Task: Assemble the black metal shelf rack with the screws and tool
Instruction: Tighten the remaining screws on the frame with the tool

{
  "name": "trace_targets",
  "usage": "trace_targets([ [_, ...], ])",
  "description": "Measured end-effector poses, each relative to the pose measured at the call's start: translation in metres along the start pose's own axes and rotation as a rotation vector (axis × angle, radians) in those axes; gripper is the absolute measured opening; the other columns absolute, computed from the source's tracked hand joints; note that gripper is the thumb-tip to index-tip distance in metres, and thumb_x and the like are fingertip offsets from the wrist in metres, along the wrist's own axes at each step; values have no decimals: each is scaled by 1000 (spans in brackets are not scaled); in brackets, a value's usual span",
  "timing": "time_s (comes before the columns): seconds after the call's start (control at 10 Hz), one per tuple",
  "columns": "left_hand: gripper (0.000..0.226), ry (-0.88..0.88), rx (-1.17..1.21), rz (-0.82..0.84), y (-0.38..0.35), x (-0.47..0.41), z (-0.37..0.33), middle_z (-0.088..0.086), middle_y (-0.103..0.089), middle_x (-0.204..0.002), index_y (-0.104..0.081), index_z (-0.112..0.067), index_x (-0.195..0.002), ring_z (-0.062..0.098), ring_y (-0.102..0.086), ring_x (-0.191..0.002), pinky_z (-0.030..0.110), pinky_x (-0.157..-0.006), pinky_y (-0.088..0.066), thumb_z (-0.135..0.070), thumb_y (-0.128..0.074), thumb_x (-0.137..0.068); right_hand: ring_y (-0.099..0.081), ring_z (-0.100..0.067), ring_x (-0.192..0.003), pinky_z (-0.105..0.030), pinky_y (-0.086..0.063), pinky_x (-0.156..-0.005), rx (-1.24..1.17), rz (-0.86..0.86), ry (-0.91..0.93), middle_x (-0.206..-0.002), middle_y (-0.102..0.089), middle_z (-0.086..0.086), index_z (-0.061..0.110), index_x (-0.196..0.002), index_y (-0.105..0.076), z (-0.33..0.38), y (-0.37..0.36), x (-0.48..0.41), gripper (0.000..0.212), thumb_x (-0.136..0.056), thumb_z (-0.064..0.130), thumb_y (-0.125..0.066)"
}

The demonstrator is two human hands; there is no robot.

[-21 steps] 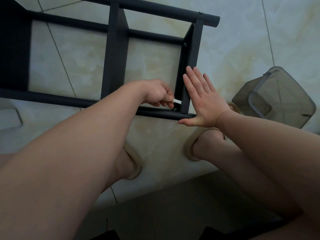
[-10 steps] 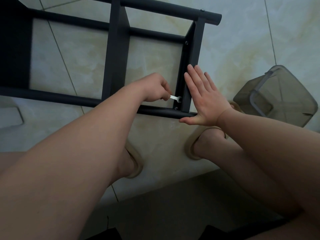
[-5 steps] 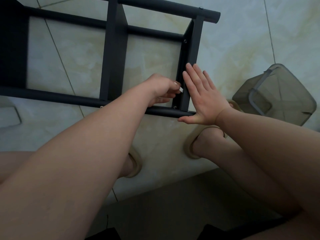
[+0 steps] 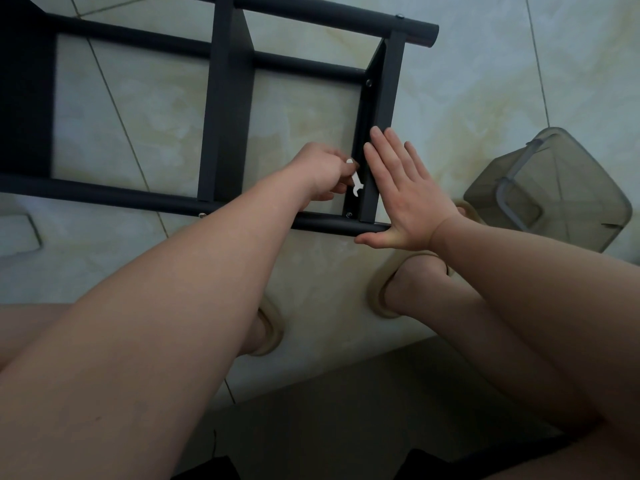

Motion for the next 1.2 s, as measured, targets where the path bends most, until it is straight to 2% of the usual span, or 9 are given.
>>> trace_targets([
  [0.3, 6, 28, 40, 81, -3, 2, -1, -7, -74, -76, -65, -25, -97, 10, -67, -79, 30, -78, -48, -28, -68, -94, 3, -37, -156, -55, -8, -126, 3, 7, 0, -169, 0, -21, -3, -160, -8, -1, -2, 0, 124, -81, 89, -35],
  [0.4, 5, 73, -10, 117, -3, 5, 0, -8, -74, -70, -62, -24, -96, 11, -67, -78, 30, -76, -46, -26, -66, -94, 4, -37, -156, -55, -8, -126, 9, 8, 0, -169, 1, -20, -2, -160, -7, -1, -2, 0, 124, -81, 90, -34],
  [0.6, 11, 110, 14, 101, -4, 6, 0, -8, -74, -69, -67, -19, -98, 12, -68, -79, 30, -81, -49, -28, -60, -97, 2, -38, -156, -56, -8, -126, 2, 4, 0, -169, -1, -21, -3, -160, -9, 0, -1, 0, 125, -80, 89, -36],
  [0.7, 17, 118, -21, 116, -5, 7, -1, -6, -74, -67, -67, -14, -105, 12, -67, -77, 29, -77, -49, -26, -60, -97, 3, -38, -156, -56, -9, -126, 6, 7, -3, -169, -1, -21, -3, -160, -9, 0, -2, -1, 125, -80, 89, -37],
  [0.9, 14, 110, -69, 141, -3, 8, -2, -7, -75, -70, -65, -14, -103, 9, -67, -76, 29, -79, -48, -24, -56, -99, 3, -38, -156, -56, -9, -126, 6, 3, -1, -169, -1, -21, -3, -160, -8, 0, -2, 0, 125, -80, 90, -35],
  [1.0, 14, 102, -81, 136, -4, 8, -2, -6, -74, -69, -65, -13, -104, 10, -67, -76, 30, -80, -48, -22, -56, -100, 2, -38, -156, -57, -10, -126, 4, -1, 0, -169, -1, -21, -3, -160, -8, 0, -2, -1, 125, -80, 90, -35],
  [1.2, 11, 111, 31, -1, -8, 7, 1, -5, -72, -71, -63, -16, -91, 9, -66, -71, 28, -80, -48, -23, -57, -98, 1, -39, -156, -58, -11, -125, -3, -10, 2, -168, -2, -22, -4, -160, -10, 0, -2, -1, 124, -80, 89, -36],
])
Point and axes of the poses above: each hand's wrist, its own x-axis away from the middle knuckle, its own y-axis out of the back of the hand, z = x × y, the point moved 3 cm from there along -x, towards the middle knuckle
